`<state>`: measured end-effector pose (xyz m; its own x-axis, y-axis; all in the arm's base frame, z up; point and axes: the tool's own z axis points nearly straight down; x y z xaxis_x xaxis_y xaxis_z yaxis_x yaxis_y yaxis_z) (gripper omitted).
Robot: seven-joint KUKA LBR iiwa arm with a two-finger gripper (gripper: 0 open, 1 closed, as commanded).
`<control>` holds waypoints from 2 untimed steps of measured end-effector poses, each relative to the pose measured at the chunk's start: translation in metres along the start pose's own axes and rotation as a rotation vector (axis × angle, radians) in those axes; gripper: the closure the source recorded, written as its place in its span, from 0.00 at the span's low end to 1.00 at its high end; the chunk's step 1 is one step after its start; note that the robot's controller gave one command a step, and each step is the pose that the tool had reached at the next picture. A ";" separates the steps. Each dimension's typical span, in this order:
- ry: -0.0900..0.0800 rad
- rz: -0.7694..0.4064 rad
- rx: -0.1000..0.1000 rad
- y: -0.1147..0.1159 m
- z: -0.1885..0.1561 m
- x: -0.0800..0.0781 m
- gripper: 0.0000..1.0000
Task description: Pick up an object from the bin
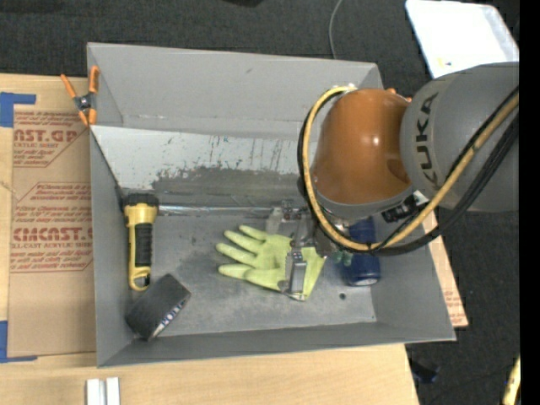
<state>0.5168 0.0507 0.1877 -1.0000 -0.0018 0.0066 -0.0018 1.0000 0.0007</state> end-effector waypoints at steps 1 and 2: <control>-0.008 0.001 -0.001 0.000 -0.005 -0.001 0.00; -0.011 0.007 -0.002 -0.009 0.061 0.004 0.00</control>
Offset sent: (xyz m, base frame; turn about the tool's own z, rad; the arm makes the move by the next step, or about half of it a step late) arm -0.0111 -0.0186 -0.1177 0.0151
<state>0.5126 0.0417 0.1271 -1.0000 0.0053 -0.0040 0.0053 1.0000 0.0025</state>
